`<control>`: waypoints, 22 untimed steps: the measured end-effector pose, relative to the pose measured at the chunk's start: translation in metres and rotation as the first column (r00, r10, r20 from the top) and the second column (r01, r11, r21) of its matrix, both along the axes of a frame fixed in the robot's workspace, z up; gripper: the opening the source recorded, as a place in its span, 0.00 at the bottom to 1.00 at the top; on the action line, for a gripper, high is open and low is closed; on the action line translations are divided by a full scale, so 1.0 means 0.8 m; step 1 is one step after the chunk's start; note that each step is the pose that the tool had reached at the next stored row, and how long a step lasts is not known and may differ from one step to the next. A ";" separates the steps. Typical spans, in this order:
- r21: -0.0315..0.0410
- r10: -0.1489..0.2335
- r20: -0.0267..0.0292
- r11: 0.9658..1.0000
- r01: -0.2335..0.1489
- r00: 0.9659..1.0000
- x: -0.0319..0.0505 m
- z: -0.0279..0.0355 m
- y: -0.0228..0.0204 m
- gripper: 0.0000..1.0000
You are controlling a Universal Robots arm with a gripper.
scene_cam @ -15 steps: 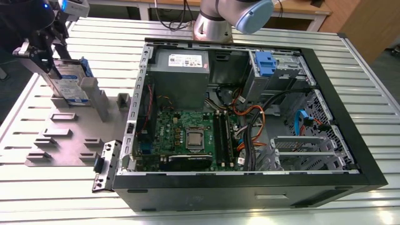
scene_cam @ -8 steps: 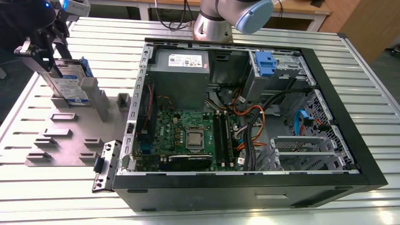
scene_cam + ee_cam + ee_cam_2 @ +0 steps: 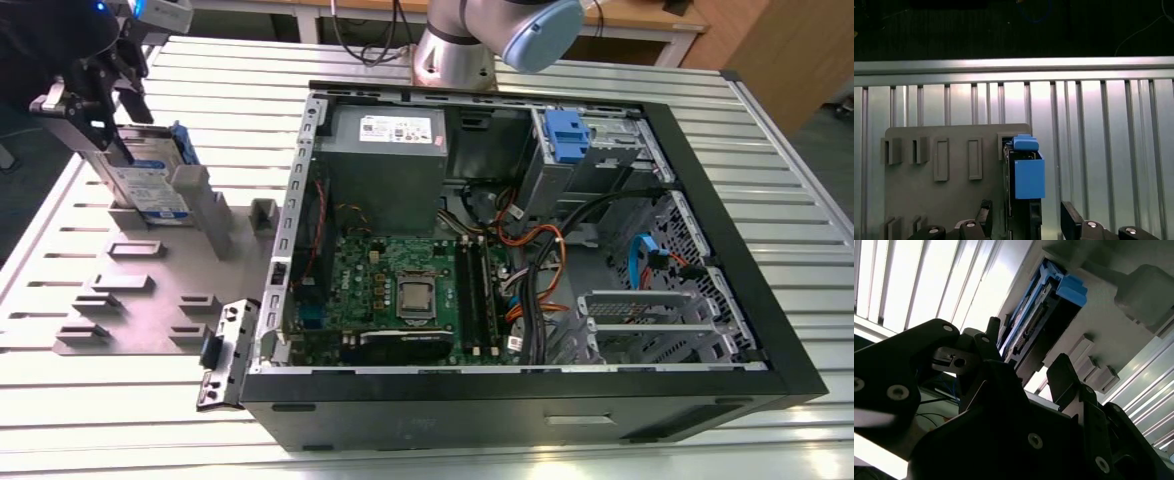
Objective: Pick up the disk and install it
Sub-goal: 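Pick up the disk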
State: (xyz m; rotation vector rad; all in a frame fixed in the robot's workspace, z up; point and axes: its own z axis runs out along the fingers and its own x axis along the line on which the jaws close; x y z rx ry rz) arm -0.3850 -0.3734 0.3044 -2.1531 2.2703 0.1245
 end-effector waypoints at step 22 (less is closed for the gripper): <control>0.000 0.000 0.000 1.000 0.000 1.000 0.000 0.0005 -0.0027 0.56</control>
